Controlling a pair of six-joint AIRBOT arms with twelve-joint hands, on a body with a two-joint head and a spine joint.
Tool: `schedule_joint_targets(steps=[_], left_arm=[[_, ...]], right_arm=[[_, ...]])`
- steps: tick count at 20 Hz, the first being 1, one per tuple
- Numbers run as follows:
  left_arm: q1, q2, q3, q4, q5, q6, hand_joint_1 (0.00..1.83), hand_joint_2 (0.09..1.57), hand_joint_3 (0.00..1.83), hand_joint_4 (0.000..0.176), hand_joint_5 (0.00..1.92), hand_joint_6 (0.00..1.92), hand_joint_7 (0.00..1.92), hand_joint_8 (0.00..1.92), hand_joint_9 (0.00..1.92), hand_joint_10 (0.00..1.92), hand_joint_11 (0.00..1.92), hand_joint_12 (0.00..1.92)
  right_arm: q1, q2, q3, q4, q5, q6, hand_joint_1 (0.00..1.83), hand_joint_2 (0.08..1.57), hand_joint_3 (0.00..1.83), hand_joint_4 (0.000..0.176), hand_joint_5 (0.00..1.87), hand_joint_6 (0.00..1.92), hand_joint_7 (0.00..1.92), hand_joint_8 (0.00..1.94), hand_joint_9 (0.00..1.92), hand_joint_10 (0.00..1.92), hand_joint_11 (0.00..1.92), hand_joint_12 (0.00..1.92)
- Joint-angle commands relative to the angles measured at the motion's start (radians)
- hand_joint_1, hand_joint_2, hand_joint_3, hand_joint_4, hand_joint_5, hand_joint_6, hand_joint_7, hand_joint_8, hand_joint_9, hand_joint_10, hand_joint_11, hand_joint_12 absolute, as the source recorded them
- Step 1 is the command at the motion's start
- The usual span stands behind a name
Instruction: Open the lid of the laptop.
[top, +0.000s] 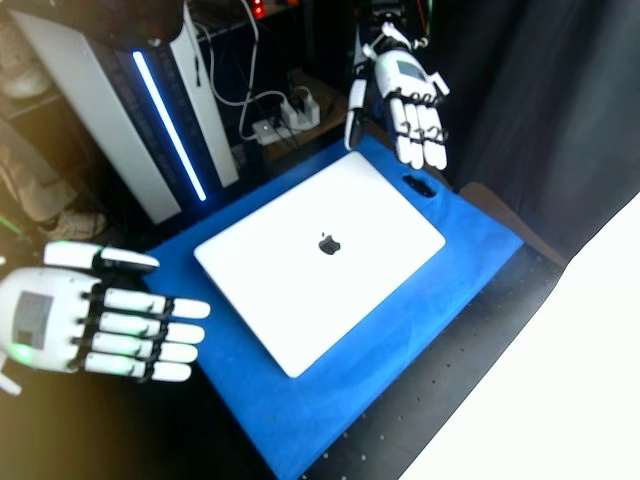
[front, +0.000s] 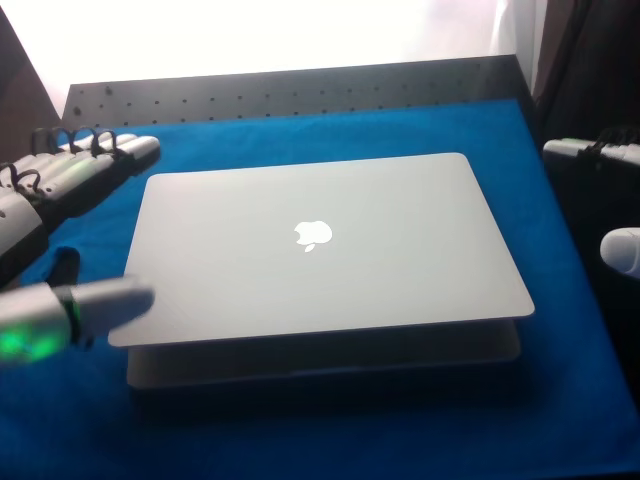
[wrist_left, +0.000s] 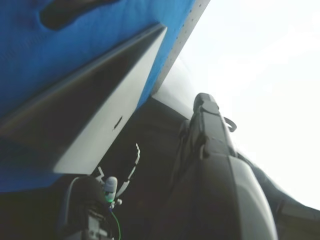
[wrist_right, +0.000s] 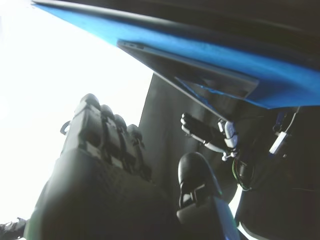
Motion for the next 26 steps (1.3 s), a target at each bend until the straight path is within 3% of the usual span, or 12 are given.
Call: schedule_joint_targets(steps=[1, 4, 5, 6, 8, 12, 13, 14, 17, 20, 22, 26], left_arm=[[-0.013, 0.003, 0.001, 0.014, -0.128, -0.009, 0.21, 1.27, 0.0, 0.0, 0.0, 0.0, 0.0, 0.0, 0.01, 0.0, 0.04, 0.06], [-0.025, 0.005, 0.003, 0.06, -0.1, -0.027, 0.31, 1.18, 0.0, 0.0, 0.0, 0.0, 0.0, 0.0, 0.0, 0.0, 0.01, 0.08], [-0.038, 0.005, 0.003, 0.075, -0.083, -0.027, 0.35, 1.12, 0.0, 0.0, 0.0, 0.0, 0.0, 0.0, 0.0, 0.0, 0.0, 0.02], [-0.06, 0.002, 0.004, 0.103, -0.049, -0.027, 0.34, 1.06, 0.0, 0.0, 0.0, 0.0, 0.0, 0.0, 0.0, 0.0, 0.0, 0.0], [-0.077, -0.005, 0.006, 0.128, -0.017, -0.027, 0.34, 1.03, 0.0, 0.0, 0.0, 0.0, 0.0, 0.0, 0.0, 0.0, 0.0, 0.0], [-0.152, -0.049, 0.034, 0.212, 0.107, -0.048, 0.58, 0.94, 0.0, 0.0, 0.0, 0.0, 0.0, 0.0, 0.0, 0.0, 0.0, 0.0], [-0.17, -0.065, 0.047, 0.232, 0.135, -0.064, 0.65, 0.93, 0.0, 0.03, 0.0, 0.0, 0.0, 0.0, 0.0, 0.0, 0.0, 0.0], [-0.19, -0.076, 0.057, 0.249, 0.162, -0.072, 0.67, 0.92, 0.0, 0.042, 0.0, 0.0, 0.0, 0.0, 0.0, 0.0, 0.0, 0.0], [-0.248, -0.105, 0.08, 0.295, 0.236, -0.075, 0.66, 0.93, 0.0, 0.035, 0.0, 0.0, 0.0, 0.0, 0.0, 0.0, 0.0, 0.0], [-0.281, -0.129, 0.098, 0.311, 0.271, -0.074, 0.6, 0.96, 0.01, 0.0, 0.0, 0.0, 0.0, 0.0, 0.0, 0.0, 0.0, 0.0], [-0.298, -0.138, 0.109, 0.315, 0.29, -0.074, 0.61, 0.98, 0.01, 0.0, 0.0, 0.0, 0.0, 0.0, 0.0, 0.0, 0.0, 0.0], [-0.316, -0.149, 0.121, 0.315, 0.288, -0.073, 0.61, 1.01, 0.02, 0.0, 0.0, 0.0, 0.0, 0.0, 0.0, 0.0, 0.0, 0.0]], right_arm=[[0.011, -0.003, -0.001, 0.017, 0.094, 0.009, 0.0, 1.33, 0.0, 0.023, 0.07, 0.0, 0.1, 0.01, 0.08, 0.01, 0.04, 0.17], [0.011, -0.005, -0.001, -0.032, 0.054, 0.03, 0.0, 1.35, 0.01, 0.013, 0.07, 0.0, 0.12, 0.01, 0.1, 0.02, 0.1, 0.2], [0.011, -0.005, -0.001, -0.052, 0.041, 0.038, 0.0, 1.35, 0.01, 0.046, 0.04, 0.0, 0.08, 0.0, 0.06, 0.0, 0.07, 0.18], [0.011, -0.005, -0.003, -0.082, 0.02, 0.049, 0.0, 1.37, 0.0, 0.032, 0.02, 0.0, 0.01, 0.0, 0.0, 0.0, 0.02, 0.1], [0.011, -0.005, -0.004, -0.104, 0.008, 0.058, 0.0, 1.38, 0.01, 0.027, 0.02, 0.01, 0.0, 0.0, 0.0, 0.0, 0.01, 0.08], [0.011, -0.004, -0.005, -0.132, -0.004, 0.065, 0.0, 1.37, 0.0, 0.028, 0.0, 0.0, 0.0, 0.0, 0.0, 0.0, 0.0, 0.0], [0.011, -0.004, -0.005, -0.135, -0.006, 0.067, 0.0, 1.36, 0.0, 0.024, 0.0, 0.0, 0.0, 0.0, 0.0, 0.0, 0.0, 0.0], [0.011, -0.004, -0.005, -0.141, -0.007, 0.071, 0.0, 1.36, 0.0, 0.023, 0.0, 0.0, 0.0, 0.0, 0.0, 0.0, 0.0, 0.0], [0.011, -0.003, -0.005, -0.163, -0.01, 0.086, 0.0, 1.36, 0.0, 0.005, 0.0, 0.0, 0.0, 0.0, 0.0, 0.0, 0.0, 0.0], [0.011, -0.003, -0.005, -0.193, -0.021, 0.103, 0.0, 1.35, 0.0, 0.022, 0.0, 0.0, 0.0, 0.0, 0.0, 0.0, 0.0, 0.0], [0.011, -0.003, -0.007, -0.215, -0.037, 0.108, 0.0, 1.37, 0.0, 0.0, 0.0, 0.0, 0.0, 0.0, 0.0, 0.0, 0.0, 0.0], [0.011, -0.003, -0.008, -0.238, -0.069, 0.11, 0.0, 1.41, 0.02, 0.0, 0.0, 0.0, 0.0, 0.0, 0.0, 0.0, 0.0, 0.0]])
